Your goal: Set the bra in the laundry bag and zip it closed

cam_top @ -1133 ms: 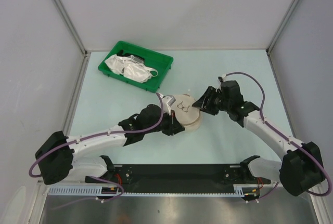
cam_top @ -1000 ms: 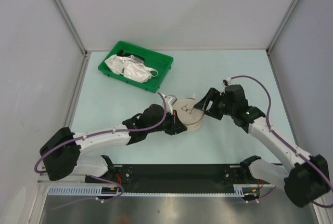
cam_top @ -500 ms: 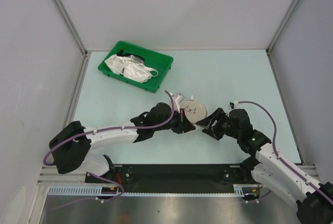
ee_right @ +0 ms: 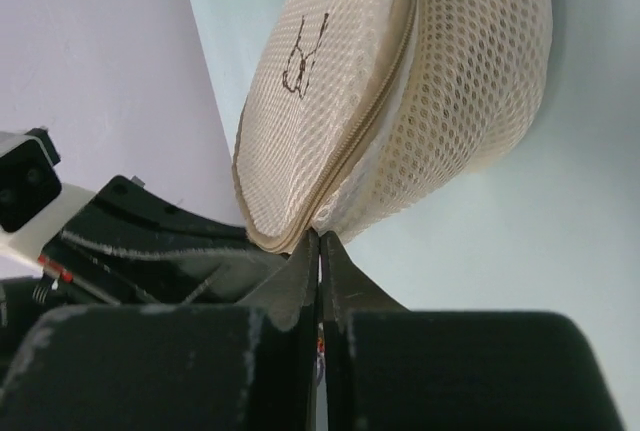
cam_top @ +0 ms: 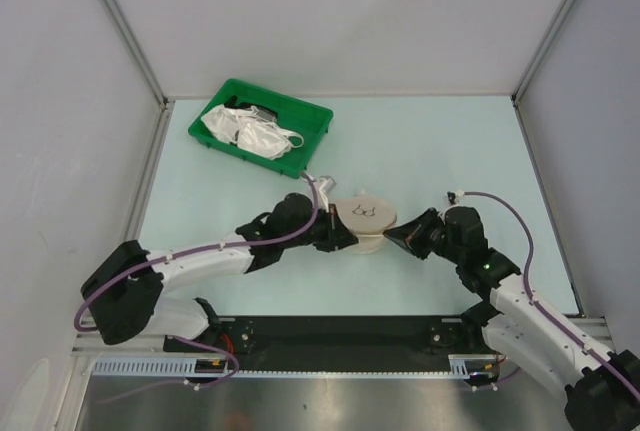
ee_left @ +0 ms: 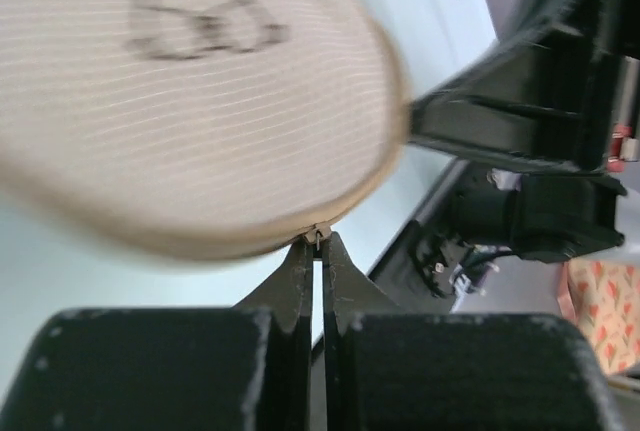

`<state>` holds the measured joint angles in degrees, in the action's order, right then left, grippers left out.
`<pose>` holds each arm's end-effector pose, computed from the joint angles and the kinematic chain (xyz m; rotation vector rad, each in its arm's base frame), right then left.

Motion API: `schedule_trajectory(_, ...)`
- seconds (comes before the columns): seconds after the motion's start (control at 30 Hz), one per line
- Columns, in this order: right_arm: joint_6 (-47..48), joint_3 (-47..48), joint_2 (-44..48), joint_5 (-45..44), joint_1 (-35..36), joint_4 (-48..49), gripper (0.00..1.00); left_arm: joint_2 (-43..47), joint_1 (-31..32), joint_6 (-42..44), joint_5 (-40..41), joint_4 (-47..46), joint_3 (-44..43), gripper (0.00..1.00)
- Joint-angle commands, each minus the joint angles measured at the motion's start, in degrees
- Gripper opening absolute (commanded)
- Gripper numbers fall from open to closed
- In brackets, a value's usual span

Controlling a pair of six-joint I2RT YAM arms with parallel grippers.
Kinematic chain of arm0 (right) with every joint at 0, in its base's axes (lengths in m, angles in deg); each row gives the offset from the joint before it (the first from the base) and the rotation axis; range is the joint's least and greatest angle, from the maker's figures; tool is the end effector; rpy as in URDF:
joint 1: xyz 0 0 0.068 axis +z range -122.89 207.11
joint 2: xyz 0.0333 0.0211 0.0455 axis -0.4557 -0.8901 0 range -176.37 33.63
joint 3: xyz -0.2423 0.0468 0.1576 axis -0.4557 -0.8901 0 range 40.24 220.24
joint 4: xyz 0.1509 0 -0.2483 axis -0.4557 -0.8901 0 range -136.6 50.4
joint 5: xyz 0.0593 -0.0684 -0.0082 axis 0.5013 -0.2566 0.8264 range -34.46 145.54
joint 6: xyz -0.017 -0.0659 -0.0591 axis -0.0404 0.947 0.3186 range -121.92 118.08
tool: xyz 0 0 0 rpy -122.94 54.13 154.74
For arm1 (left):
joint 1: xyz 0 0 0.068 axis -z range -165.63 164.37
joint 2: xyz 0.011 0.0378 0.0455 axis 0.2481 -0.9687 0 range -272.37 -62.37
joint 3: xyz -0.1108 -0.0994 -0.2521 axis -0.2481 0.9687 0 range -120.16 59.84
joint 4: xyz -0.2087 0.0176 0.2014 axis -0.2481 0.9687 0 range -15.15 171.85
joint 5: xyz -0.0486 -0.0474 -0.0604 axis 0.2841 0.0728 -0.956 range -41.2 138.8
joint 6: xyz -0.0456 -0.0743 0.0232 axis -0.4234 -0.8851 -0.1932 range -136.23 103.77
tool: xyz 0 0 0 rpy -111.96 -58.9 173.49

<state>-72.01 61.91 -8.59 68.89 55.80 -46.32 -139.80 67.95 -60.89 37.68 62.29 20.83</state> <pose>0.1875 0.1240 0.1944 0.6584 2.2056 1.2372 0.1948 -0.2902 0.2000 0.3128 2.2396 -1.2132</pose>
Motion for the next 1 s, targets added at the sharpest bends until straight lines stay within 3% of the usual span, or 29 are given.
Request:
schedule_trajectory(0.0,6.00,2.23,1.08,1.33,-5.39,-2.77,0.00,6.49,-9.27,4.66,-1.19,5.24,3.84,0.00)
schedule_trajectory(0.07,8.72,3.02,0.21,2.64,-6.97,-3.29,0.00,7.90,-12.43,6.60,-1.54,7.62,4.02,0.00)
schedule_trajectory(0.23,14.09,7.06,-4.44,6.51,-12.42,-2.86,0.00,10.01,-13.24,9.51,-3.64,9.49,4.11,0.00)
schedule_trajectory(0.4,21.81,14.70,-14.89,10.56,-13.31,-4.96,0.02,10.37,-7.71,6.00,-3.92,6.15,2.36,0.00)
schedule_trajectory(0.43,22.53,17.06,-15.87,11.35,-13.13,-5.93,0.09,10.02,-5.70,5.30,-4.00,5.44,1.92,0.00)
schedule_trajectory(0.47,23.14,17.87,-16.49,11.61,-13.13,-7.94,0.28,8.97,-4.90,3.81,-3.92,3.78,1.30,0.00)
schedule_trajectory(0.5,23.50,18.75,-16.23,10.92,-12.70,-9.09,0.38,8.53,-3.50,3.19,-3.48,3.07,0.86,0.00)
schedule_trajectory(0.57,23.50,18.85,-14.66,9.52,-11.82,-12.42,0.54,7.30,-2.43,1.52,-2.60,1.40,-0.02,0.00)
schedule_trajectory(0.67,22.10,17.01,-8.60,4.86,-9.10,-17.16,0.66,4.40,-1.55,-0.33,-2.59,-0.89,-1.33,0.00)
schedule_trajectory(0.8,15.61,12.35,1.41,2.83,-4.18,-17.63,0.68,0.10,-0.06,-0.07,-3.21,-1.94,-3.88,0.00)
schedule_trajectory(0.97,8.56,7.78,4.43,-0.16,0.32,-11.39,0.65,-2.46,1.79,-0.16,-3.48,-2.47,-6.17,0.00)
